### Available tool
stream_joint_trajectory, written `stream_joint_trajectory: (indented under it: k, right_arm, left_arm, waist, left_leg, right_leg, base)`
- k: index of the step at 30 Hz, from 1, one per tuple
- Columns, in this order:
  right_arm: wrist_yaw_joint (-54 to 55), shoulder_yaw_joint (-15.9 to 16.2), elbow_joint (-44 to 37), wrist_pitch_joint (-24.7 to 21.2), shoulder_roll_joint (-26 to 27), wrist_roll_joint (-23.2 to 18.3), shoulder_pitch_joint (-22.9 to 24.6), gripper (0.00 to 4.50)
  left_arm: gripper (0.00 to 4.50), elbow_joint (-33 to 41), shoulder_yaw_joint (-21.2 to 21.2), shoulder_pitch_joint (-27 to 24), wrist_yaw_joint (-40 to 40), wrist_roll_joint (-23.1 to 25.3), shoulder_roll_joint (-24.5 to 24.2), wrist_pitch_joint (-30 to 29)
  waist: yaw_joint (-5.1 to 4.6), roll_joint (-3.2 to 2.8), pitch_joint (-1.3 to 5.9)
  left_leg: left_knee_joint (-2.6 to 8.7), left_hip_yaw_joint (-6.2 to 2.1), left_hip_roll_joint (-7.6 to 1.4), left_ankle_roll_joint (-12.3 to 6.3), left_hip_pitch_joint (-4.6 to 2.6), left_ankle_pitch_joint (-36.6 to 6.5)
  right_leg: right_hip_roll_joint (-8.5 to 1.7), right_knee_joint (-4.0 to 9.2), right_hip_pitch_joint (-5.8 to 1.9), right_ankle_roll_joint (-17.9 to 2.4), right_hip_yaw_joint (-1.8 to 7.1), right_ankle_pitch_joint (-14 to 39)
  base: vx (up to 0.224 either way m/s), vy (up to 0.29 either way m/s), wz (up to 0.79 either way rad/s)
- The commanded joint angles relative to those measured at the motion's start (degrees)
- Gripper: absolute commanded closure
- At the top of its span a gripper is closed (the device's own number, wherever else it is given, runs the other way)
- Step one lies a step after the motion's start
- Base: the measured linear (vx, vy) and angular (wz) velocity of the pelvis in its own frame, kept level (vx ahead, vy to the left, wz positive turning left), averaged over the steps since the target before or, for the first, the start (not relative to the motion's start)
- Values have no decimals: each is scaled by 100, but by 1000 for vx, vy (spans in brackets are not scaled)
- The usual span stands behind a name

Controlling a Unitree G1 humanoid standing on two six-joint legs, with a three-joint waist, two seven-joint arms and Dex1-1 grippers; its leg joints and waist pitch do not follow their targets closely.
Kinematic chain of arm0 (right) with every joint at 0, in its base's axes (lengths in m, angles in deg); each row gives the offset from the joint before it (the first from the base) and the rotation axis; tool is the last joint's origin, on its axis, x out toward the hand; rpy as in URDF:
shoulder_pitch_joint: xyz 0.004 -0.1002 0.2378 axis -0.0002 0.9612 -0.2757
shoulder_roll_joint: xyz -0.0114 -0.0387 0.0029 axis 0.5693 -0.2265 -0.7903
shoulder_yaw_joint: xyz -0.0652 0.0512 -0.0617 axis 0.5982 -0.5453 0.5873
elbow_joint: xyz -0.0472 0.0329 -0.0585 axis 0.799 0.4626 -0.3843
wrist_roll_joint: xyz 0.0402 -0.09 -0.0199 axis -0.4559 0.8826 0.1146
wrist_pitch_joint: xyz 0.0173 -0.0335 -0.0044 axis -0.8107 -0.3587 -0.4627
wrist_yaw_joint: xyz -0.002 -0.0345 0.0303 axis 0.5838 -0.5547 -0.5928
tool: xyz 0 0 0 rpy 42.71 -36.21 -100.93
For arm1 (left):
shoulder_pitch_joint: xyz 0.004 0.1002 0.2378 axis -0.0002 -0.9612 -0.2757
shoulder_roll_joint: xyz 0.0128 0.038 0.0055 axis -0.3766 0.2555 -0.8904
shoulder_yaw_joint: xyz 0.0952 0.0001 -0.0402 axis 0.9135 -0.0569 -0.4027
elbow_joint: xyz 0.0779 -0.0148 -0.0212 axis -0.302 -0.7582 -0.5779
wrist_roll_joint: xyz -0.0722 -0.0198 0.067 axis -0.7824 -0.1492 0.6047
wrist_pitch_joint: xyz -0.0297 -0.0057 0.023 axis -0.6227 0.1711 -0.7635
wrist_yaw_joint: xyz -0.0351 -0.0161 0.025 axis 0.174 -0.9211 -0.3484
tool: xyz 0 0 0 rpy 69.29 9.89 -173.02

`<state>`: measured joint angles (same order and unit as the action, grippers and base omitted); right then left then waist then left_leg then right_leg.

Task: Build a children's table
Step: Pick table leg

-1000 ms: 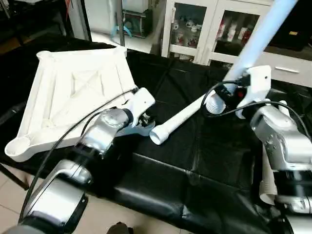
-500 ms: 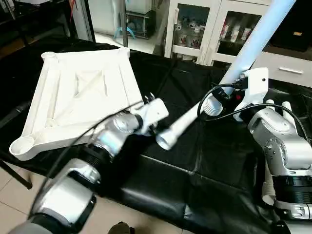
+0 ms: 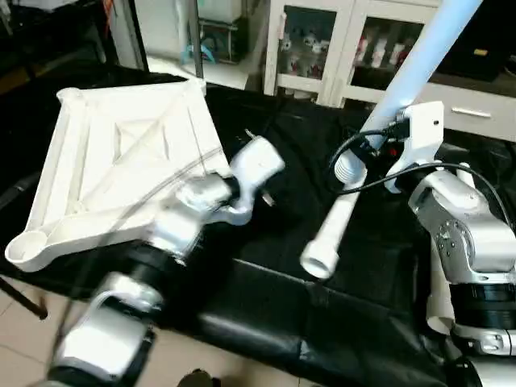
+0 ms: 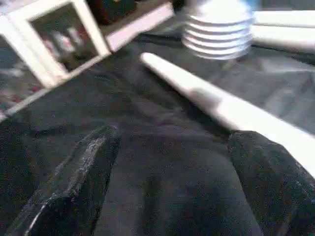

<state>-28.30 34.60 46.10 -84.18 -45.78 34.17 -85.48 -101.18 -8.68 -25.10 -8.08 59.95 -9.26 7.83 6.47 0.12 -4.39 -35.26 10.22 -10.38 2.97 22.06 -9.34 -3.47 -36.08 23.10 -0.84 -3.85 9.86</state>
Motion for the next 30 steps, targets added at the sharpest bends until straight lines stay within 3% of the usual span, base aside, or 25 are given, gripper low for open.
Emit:
stream_joint_trajectory:
  k: [1,2,5,6,7,8,10,11,13,14,16,17,19,20,21,22,23,24,25,26,27,28,29,30]
  right_arm:
    - [-14,-8,-78,-20,7,-24,5,267]
    - [-14,-8,-78,-20,7,-24,5,267]
    - [-194,119,-192,-130,70,-135,110,267]
    - [-247,152,-218,-153,70,-158,129,267]
    - [-307,192,-255,-180,66,-185,152,267]
    - [-456,271,-302,-241,55,-258,183,267]
    - [-663,378,-364,-321,47,-361,225,267]
    - [-695,396,-396,-346,51,-388,246,267]
    - [-708,434,-444,-379,95,-419,290,267]
    - [-649,449,-516,-395,147,-412,375,267]
    - [-622,451,-562,-399,176,-404,428,267]
    - [-507,434,-674,-425,230,-387,524,267]
    - [-263,378,-934,-493,368,-397,760,267]
    - [-162,388,-1008,-481,392,-330,842,267]
    - [166,429,-1160,-347,462,-60,1089,267]
    - [245,440,-1187,-304,478,10,1145,267]
    - [638,535,-1292,7,541,439,1461,267]
    - [862,611,-1342,250,570,727,1672,267]
    - [862,611,-1342,250,570,727,1672,267]
    - [975,618,-1428,264,618,807,1915,267]
    - [1025,620,-1467,266,639,840,2022,267]
    - [1063,608,-1511,203,657,830,2107,267]
    - [1112,510,-1564,152,763,716,2197,267]
    - [1101,393,-1627,128,884,534,2243,267]
  left_arm:
    - [32,40,-134,-152,-56,196,-333,76]
    - [21,40,-134,-152,-56,196,-333,76]
    - [5,-100,-200,-503,420,240,-1050,-75]
    - [5,-115,-184,-560,514,240,-1125,-99]
    - [5,-103,-172,-633,616,251,-1194,-132]
    - [5,-167,-202,-694,613,254,-1226,-130]
    - [0,-298,-230,-753,569,266,-1250,-89]
    - [0,-356,-244,-758,558,249,-1246,-48]
    - [0,-564,-382,-704,352,203,-1205,65]
    - [0,-392,-696,-754,137,-52,-1082,90]
    - [0,-224,-849,-815,110,-234,-1024,73]
    - [0,85,-1058,-926,-120,-387,-947,-66]
    - [0,750,-1454,-1228,-672,-559,-760,-77]
    - [0,918,-1537,-1315,-868,-534,-701,-108]
    - [0,1355,-1696,-1561,-1300,-468,-536,-137]
    - [0,1447,-1721,-1616,-1381,-454,-499,-136]
    - [0,1824,-1782,-1878,-1736,-357,-305,-198]
    - [0,2006,-1787,-2031,-1931,-283,-170,-262]
    - [0,2006,-1787,-2031,-1931,-283,-170,-262]
    - [0,2157,-1714,-2258,-2115,-160,-17,-130]
    - [0,2225,-1681,-2359,-2195,-108,51,-74]
    - [0,2299,-1649,-2471,-2248,-84,109,-65]
    - [0,2360,-1634,-2631,-2357,-58,197,-40]
    - [0,2390,-1644,-2773,-2438,-53,256,-54]
  waist:
    - [-14,51,489]
    - [-32,39,488]
    - [-28,59,498]
    - [-58,60,492]
    - [-76,64,485]
    - [-80,85,483]
    - [-44,45,468]
    - [-45,92,461]
    - [4,61,453]
    - [14,19,460]
    - [23,54,470]
    - [31,-4,469]
    - [16,13,484]
    - [14,-17,476]
    - [3,-27,485]
    - [-7,19,474]
    - [-8,17,471]
    - [9,3,465]
    - [46,44,460]
    - [139,-102,480]
    - [150,-22,473]
    - [230,41,428]
    - [259,6,434]
    - [258,8,431]
  left_leg:
    - [442,-129,-254,120,-139,-1430]
    - [449,-137,-258,132,-130,-1426]
    - [449,-139,-256,140,-148,-1410]
    - [463,-140,-257,136,-123,-1370]
    - [466,-123,-260,148,-155,-1419]
    - [465,-126,-261,141,-152,-1443]
    - [472,-129,-291,183,-198,-1627]
    - [479,-119,-289,181,-198,-1653]
    - [493,-135,-295,246,-204,-1772]
    - [504,-155,-303,317,-210,-1863]
    - [503,-153,-309,363,-213,-1907]
    - [507,-169,-307,384,-208,-1942]
    - [514,-169,-332,417,-179,-1908]
    - [498,-167,-294,361,-167,-1949]
    - [499,-171,-306,376,-157,-1939]
    - [507,-161,-309,352,-146,-1854]
    - [496,-149,-284,331,-153,-1866]
    - [478,-118,-266,253,-120,-1856]
    - [413,-96,-221,17,-85,-1711]
    - [252,-175,-219,-249,-64,-1417]
    - [184,-169,-235,-370,-25,-1303]
    - [-23,-279,-256,-548,81,-1060]
    - [-135,-346,-286,-594,111,-972]
    - [-230,-400,-294,-637,169,-930]
  right_leg:
    - [-505,506,-240,-805,284,1800]
    - [-506,491,-244,-803,289,1781]
    - [-524,483,-229,-791,291,1815]
    - [-517,463,-239,-770,298,1768]
    - [-502,479,-201,-774,304,1776]
    - [-506,475,-210,-790,302,1793]
    - [-531,503,-164,-836,311,1957]
    - [-523,516,-159,-833,307,1988]
    - [-539,514,-147,-804,317,2012]
    - [-544,497,-155,-805,310,1992]
    - [-558,488,-158,-876,310,1865]
    - [-564,483,-162,-897,308,1844]
    - [-562,445,-195,-981,310,1565]
    - [-557,471,-199,-981,302,1652]
    - [-545,456,-211,-964,307,1625]
    - [-523,484,-204,-914,305,1592]
    - [-519,501,-196,-870,308,1705]
    - [-605,551,-221,-823,360,1938]
    - [-755,630,-276,-807,445,2266]
    - [-1018,727,-319,-801,597,2615]
    - [-1123,806,-351,-761,678,2708]
    - [-1429,918,-425,-699,827,3249]
    - [-1584,960,-432,-687,892,3521]
    - [-1697,993,-456,-651,935,3739]
  base:
    - [0,0,0]
    - [0,0,0]
    - [0,0,0]
    - [0,0,0]
    - [0,0,0]
    - [0,0,0]
    - [0,0,0]
    - [0,0,0]
    - [0,0,0]
    - [0,0,0]
    - [0,0,0]
    - [0,0,0]
    - [0,0,0]
    - [0,0,0]
    - [0,0,0]
    - [0,0,0]
    - [0,0,0]
    - [0,0,0]
    - [0,0,0]
    - [0,0,0]
    - [0,0,0]
    - [-5,75,-6]
    - [-5,75,-6]
    - [7,140,-16]
